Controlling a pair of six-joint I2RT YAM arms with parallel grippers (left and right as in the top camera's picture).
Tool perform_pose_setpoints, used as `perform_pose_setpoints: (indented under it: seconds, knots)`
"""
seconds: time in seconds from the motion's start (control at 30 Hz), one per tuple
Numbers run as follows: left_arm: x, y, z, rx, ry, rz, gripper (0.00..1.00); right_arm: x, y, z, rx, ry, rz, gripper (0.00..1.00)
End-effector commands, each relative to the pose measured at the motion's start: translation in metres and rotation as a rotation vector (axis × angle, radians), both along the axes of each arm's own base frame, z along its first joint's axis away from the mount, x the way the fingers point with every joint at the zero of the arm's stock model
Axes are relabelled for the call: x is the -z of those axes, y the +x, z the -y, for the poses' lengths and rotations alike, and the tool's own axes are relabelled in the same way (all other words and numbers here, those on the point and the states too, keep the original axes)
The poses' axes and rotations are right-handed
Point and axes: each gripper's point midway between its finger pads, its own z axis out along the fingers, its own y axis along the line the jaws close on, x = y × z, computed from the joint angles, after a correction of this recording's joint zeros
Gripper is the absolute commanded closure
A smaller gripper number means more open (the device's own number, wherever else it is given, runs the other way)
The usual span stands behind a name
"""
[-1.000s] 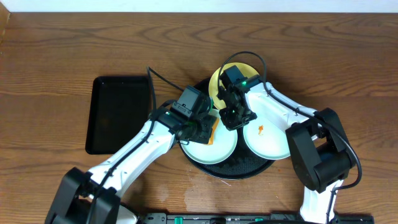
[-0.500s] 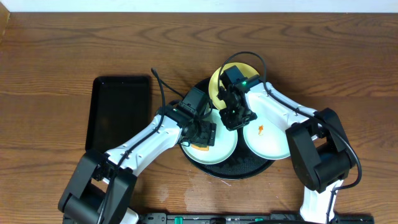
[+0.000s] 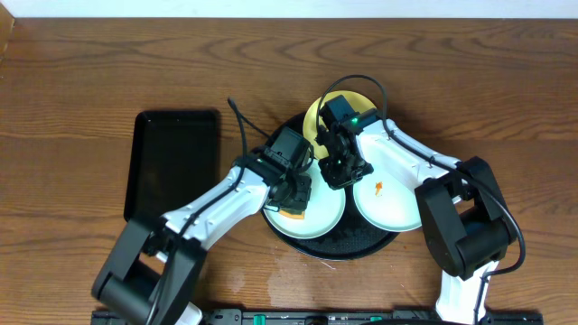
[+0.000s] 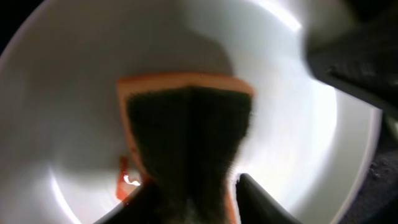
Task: Clean dirty plates on tray and stack at the side
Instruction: 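Scrub the left green plate with the sponge in the left gripper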
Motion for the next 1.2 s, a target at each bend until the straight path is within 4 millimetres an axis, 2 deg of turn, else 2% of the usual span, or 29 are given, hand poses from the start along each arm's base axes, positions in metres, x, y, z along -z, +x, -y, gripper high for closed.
perform_pose_setpoints:
  seconds: [0.0, 0.13, 0.23, 0.4, 0.53, 0.93, 1.0, 1.03, 1.07, 1.17]
  knots:
    - [0.001, 0.001, 0.004, -0.014, -0.005, -0.015, 0.9, 0.004, -0.005, -0.007, 0.008, 0.011, -0.03, 0.87]
    - [-0.013, 0.001, 0.02, -0.006, -0.098, -0.022, 0.92, 0.004, -0.004, -0.007, 0.008, 0.012, -0.028, 0.86]
    - [-0.013, 0.005, 0.022, -0.08, -0.115, -0.035, 0.92, 0.004, -0.004, -0.007, 0.01, 0.013, -0.026, 0.86]
    - [-0.006, 0.006, 0.024, -0.099, -0.112, -0.045, 0.92, 0.004, -0.004, -0.007, 0.016, 0.013, -0.027, 0.85]
    - [0.009, 0.015, -0.004, -0.151, 0.032, 0.011, 0.92, 0.004, -0.004, -0.007, 0.016, 0.012, -0.027, 0.85]
    - [0.012, 0.029, -0.039, -0.22, 0.084, 0.008, 0.92, 0.004, -0.015, 0.001, 0.017, -0.023, -0.072, 0.87]
    - [0.014, 0.032, -0.058, -0.225, 0.177, 0.041, 0.92, 0.004, -0.016, 0.002, 0.018, -0.026, -0.078, 0.87]
    - [0.016, 0.036, -0.083, -0.248, 0.313, 0.089, 0.92, 0.004, -0.018, 0.003, 0.018, -0.029, -0.084, 0.87]
    - [0.015, 0.037, -0.089, -0.219, 0.35, 0.106, 0.93, 0.004, -0.018, 0.003, 0.018, -0.03, -0.086, 0.87]
    - [0.013, 0.039, -0.088, -0.148, 0.357, 0.125, 0.93, 0.004, -0.019, 0.004, 0.018, -0.033, -0.089, 0.87]
